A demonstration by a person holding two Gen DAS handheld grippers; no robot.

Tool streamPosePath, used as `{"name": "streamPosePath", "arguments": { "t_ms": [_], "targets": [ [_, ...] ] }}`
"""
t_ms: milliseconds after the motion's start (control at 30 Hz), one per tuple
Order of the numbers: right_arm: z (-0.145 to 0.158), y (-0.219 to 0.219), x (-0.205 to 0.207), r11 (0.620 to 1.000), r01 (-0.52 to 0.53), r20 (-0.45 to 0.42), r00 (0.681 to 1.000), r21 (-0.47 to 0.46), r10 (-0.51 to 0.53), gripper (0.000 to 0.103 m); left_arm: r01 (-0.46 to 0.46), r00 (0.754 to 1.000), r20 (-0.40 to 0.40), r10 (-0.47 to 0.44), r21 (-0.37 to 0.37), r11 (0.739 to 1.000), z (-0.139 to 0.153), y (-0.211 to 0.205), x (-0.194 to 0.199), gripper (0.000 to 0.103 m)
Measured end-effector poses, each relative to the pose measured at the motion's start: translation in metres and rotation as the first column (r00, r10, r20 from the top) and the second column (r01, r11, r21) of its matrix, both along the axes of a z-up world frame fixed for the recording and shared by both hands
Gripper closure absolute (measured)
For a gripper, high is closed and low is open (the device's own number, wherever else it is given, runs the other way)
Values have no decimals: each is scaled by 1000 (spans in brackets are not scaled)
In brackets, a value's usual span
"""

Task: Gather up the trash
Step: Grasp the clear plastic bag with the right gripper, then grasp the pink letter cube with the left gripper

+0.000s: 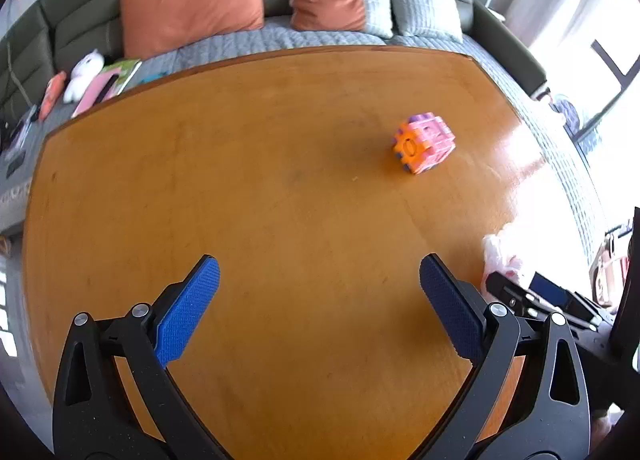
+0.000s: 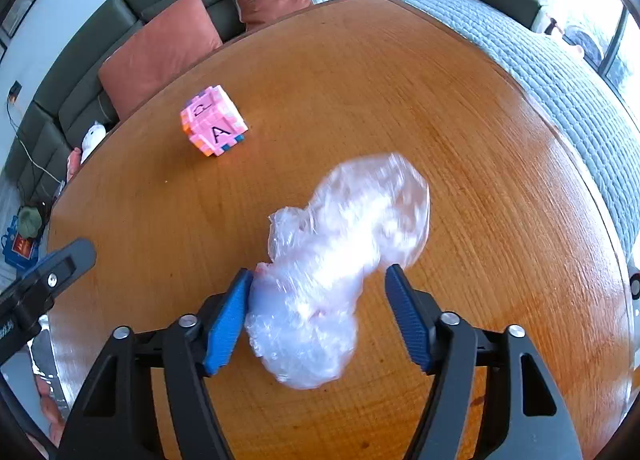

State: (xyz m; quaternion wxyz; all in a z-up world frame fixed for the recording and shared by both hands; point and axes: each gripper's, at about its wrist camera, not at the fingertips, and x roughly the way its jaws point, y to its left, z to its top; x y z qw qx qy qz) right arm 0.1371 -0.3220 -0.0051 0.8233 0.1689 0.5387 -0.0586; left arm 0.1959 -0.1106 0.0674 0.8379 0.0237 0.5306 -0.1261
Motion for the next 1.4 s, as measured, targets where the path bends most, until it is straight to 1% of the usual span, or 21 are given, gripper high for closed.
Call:
{"name": "streamPosePath", "arguments": {
  "t_ms": [33, 67, 200, 233, 300, 333, 367, 433, 533, 567, 700, 767, 800, 833, 867, 900, 933, 967, 1000, 1200, 1400],
  "targets": [
    [-2, -1, 1, 1000, 1, -8, 1000, -5, -1, 49, 4, 1000, 7, -4, 1, 1000, 0, -5, 3, 6],
    [-2, -3, 4, 1000, 1, 0, 1000, -3, -1, 53, 8, 1000, 13, -8, -13, 1000, 0, -10, 6, 6],
    [-3, -15, -1, 999, 30, 17, 999, 35, -30, 57, 9, 999, 37, -5, -91, 996, 1, -26, 19, 6],
    [-4, -19, -3, 998, 38, 21, 999, 49, -39, 57, 18, 999, 31, -15, -95, 995, 0, -33, 23, 6],
    [-4, -24, -6, 997, 41, 23, 999, 58, -43, 57, 52, 999, 8, -51, -79, 996, -5, -49, 33, 6],
    [-4, -25, -6, 997, 41, 25, 999, 60, -42, 57, 64, 998, 6, -64, -64, 996, -7, -56, 37, 6],
    [-4, -27, -7, 997, 40, 27, 999, 62, -41, 57, 87, 996, 12, -87, -29, 996, -10, -68, 43, 6],
    [-3, -28, -6, 998, 35, 31, 999, 60, -36, 57, 100, 995, 10, -100, -12, 995, -14, -82, 54, 6],
    [-1, -29, -5, 997, 36, 38, 999, 66, -39, 57, 93, 995, -21, -93, -2, 996, -26, -97, 72, 6],
    [-1, -29, -5, 997, 35, 39, 999, 68, -38, 57, 89, 995, -40, -90, -12, 996, -31, -103, 80, 6],
    [-1, -28, -5, 998, 34, 42, 998, 57, -36, 57, 85, 995, -52, -85, 8, 996, -42, -113, 94, 6],
    [0, -28, -5, 998, 35, 43, 998, 58, -38, 57, 61, 997, -52, -59, 35, 998, -46, -115, 98, 6],
    [0, -26, -6, 998, 36, 43, 998, 58, -38, 57, 50, 998, -49, -49, 29, 998, -47, -115, 99, 7],
    [0, -26, -5, 998, 34, 43, 998, 57, -37, 57, 40, 998, -52, -39, 17, 999, -48, -115, 100, 19],
    [1, -26, -5, 998, 36, 41, 998, 54, -38, 57, 32, 998, -52, -30, 22, 999, -48, -115, 99, 33],
    [1, -26, -5, 998, 37, 41, 998, 52, -40, 57, 23, 999, -47, -21, 35, 999, -48, -116, 99, 51],
    [0, -26, -7, 998, 38, 40, 998, 51, -41, 57, 12, 999, -31, -10, 58, 998, -46, -117, 98, 52],
    [1, -26, -7, 998, 40, 38, 998, 51, -42, 57, 23, 999, -42, -22, 31, 999, -47, -116, 97, 52],
    [1, -26, -8, 998, 43, 36, 998, 51, -45, 57, 28, 999, -46, -27, 21, 999, -46, -116, 95, 52],
    [2, -24, -15, 997, 46, 23, 999, 56, -47, 57, 41, 998, -56, -40, 17, 999, -48, -112, 79, 52],
    [17, -11, -28, 999, 21, 46, 999, 41, -23, 57, 32, 998, -46, -32, -18, 999, -36, -88, 52, 52]
  ]
}}
